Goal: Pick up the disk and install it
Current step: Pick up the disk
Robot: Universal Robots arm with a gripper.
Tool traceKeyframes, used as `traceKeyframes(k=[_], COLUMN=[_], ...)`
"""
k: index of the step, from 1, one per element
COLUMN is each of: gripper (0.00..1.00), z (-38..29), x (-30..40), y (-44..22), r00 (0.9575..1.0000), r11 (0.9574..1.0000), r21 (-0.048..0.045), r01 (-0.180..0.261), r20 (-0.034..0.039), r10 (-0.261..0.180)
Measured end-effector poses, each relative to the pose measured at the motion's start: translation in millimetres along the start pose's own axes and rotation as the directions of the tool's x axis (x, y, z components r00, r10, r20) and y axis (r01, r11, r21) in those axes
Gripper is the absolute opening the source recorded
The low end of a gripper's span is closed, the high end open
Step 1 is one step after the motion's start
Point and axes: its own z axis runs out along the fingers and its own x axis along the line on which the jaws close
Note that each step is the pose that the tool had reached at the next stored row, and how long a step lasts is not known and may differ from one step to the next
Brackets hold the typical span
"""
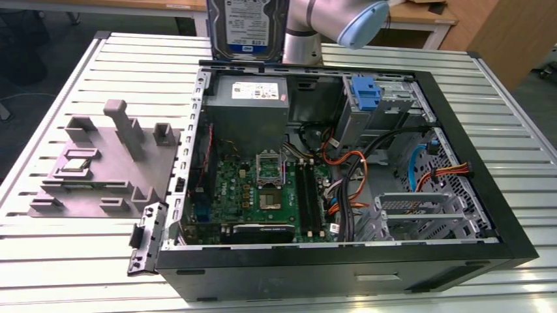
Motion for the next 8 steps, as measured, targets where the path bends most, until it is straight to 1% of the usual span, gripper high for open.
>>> traceKeyframes(k=[8], gripper=[0.37], z=[0.0], x=[-0.1], y=[-3.8], r00=[1.0000], r11=[1.0000], r21=[0.0000], r01=[0.000], r20=[0.0000], r10=[0.000])
